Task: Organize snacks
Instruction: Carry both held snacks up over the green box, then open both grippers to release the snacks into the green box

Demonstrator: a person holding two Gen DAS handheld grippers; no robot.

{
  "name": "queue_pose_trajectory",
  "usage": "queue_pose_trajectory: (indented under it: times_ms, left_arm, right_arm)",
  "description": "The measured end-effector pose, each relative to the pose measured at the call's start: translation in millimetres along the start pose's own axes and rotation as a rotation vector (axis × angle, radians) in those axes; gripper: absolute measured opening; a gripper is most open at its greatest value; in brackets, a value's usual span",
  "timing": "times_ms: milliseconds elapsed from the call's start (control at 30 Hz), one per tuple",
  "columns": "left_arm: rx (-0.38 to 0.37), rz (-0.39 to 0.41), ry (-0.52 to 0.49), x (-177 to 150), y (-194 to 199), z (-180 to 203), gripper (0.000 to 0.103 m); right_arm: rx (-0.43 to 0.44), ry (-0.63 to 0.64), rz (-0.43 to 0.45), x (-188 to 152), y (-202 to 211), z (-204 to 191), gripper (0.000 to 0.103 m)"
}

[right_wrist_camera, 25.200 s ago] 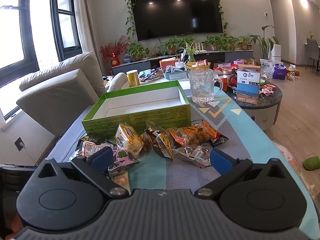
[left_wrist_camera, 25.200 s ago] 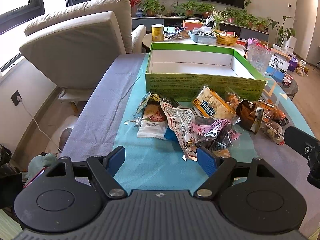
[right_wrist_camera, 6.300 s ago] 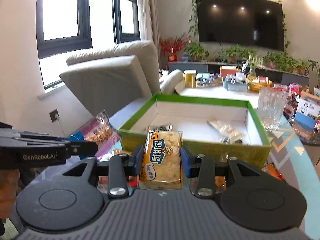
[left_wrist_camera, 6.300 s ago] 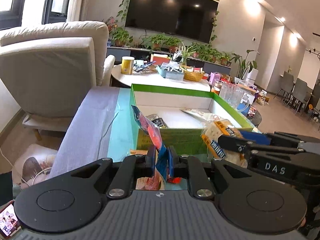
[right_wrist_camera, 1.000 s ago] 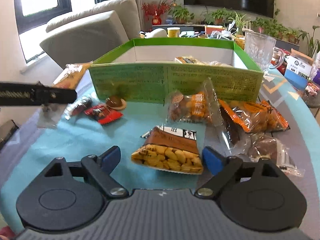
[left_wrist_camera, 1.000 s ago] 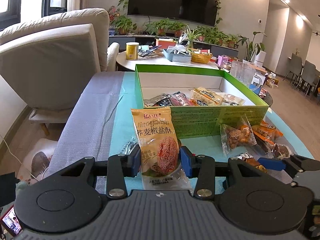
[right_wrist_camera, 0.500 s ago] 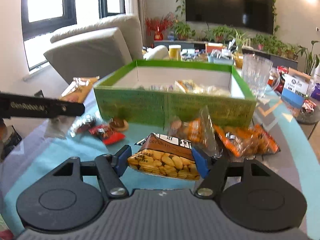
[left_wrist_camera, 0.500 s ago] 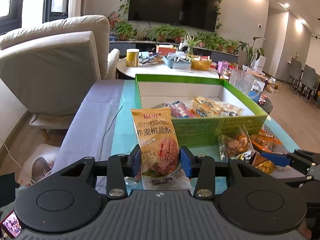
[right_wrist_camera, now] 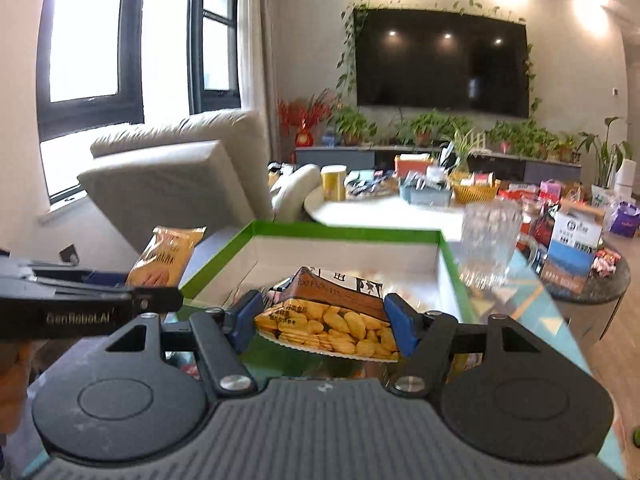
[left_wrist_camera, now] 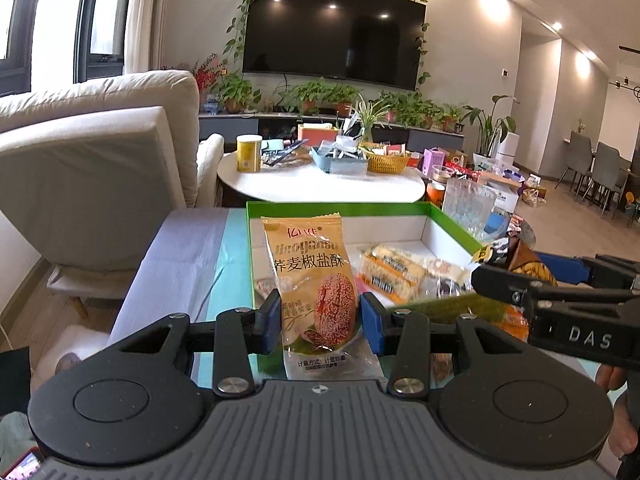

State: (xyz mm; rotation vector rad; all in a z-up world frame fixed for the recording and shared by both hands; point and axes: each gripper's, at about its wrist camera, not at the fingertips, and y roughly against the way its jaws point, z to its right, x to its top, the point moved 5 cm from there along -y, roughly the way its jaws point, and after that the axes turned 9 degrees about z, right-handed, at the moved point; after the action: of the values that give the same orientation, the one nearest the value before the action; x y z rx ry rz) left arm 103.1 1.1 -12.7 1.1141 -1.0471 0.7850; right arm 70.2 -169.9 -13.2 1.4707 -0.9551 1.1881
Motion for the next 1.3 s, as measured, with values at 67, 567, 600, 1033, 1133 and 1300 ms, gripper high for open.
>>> queue_pose_trajectory:
  times_ms: [67,567,600,1033,1133,1300]
  left_arm:
    - [-0.006,0.003,-0.010,7.8,-8.5,-1.0,0.038]
    - [-0.015,-0.037,-0.050,21.2,-84.0,4.8,0.038]
    - [-0.015,-0.046,-0.051,18.9,-88.3,5.1,0.038]
    - [-0.022,-0.152,-0.061,0.2,-118.1,8.6,0.046]
    - [-0.004,-0.132,-0.086,1.0,-112.4,10.2,0.054]
    - [-0.001,-0.103,-0.069,7.6,-96.5,5.9,0.054]
  right_arm:
    - [-0.008,-0.001,0.011,5.7,-6.0,5.1,0.047]
    - [-0.068,-0.030,0.002,9.3,-61.2,43.8,0.047]
    - [-0.070,-0.032,-0.004,8.0,-64.6,46.1,0.047]
    - [-0.107,-0.088,-0.057,-3.8,-76.7,64.8,0.047]
    - [-0.117,-0.079,-0.051,-1.5,-70.0,66.3,0.047]
    - [-0.142,-0.066,-0.045,-0.3,-56.0,73.2,0.047]
